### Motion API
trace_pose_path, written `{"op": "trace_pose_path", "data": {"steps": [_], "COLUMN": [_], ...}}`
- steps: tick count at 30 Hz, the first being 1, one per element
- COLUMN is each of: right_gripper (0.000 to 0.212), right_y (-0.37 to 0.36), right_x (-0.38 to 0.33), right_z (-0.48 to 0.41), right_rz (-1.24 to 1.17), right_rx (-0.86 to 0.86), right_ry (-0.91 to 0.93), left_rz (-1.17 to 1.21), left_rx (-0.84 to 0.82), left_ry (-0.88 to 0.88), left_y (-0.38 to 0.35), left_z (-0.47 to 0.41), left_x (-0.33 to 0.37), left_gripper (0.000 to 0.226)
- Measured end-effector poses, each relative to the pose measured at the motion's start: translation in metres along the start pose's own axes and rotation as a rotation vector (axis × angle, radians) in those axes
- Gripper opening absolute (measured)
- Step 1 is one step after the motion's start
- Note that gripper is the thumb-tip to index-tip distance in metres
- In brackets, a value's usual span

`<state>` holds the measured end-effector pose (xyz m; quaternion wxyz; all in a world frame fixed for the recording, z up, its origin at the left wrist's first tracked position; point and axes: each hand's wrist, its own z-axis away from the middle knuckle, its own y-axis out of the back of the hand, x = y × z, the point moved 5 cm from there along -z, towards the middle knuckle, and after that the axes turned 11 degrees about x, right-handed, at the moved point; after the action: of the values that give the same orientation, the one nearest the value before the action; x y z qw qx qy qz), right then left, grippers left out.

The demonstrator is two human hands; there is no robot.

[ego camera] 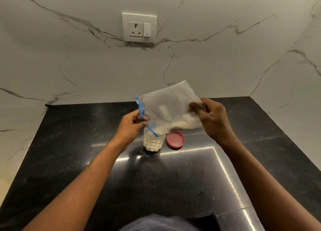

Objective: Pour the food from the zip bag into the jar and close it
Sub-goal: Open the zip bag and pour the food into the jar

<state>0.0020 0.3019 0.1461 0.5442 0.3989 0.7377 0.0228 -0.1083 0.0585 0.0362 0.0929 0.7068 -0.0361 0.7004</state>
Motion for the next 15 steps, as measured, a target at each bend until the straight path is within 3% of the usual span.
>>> {"op": "trace_pose_path", "data": {"steps": [7, 15], "right_gripper": [0.023, 0.026], "right_y": [-0.006, -0.001], "right_x": [-0.004, -0.012], "right_z": [0.003, -0.003], "right_rz": [-0.025, -0.033], "right_rx": [-0.077, -0.042], "right_ry": [-0.013, -0.028], "left_rz": [0.001, -0.006], "left_rx": [0.001, 0.027], "left_ry": [0.007, 0.031], "left_y": [0.0, 0.002], "left_z": [0.001, -0.001], "left_x": [-0.003, -0.009], "left_gripper": [0.028, 0.023]}}
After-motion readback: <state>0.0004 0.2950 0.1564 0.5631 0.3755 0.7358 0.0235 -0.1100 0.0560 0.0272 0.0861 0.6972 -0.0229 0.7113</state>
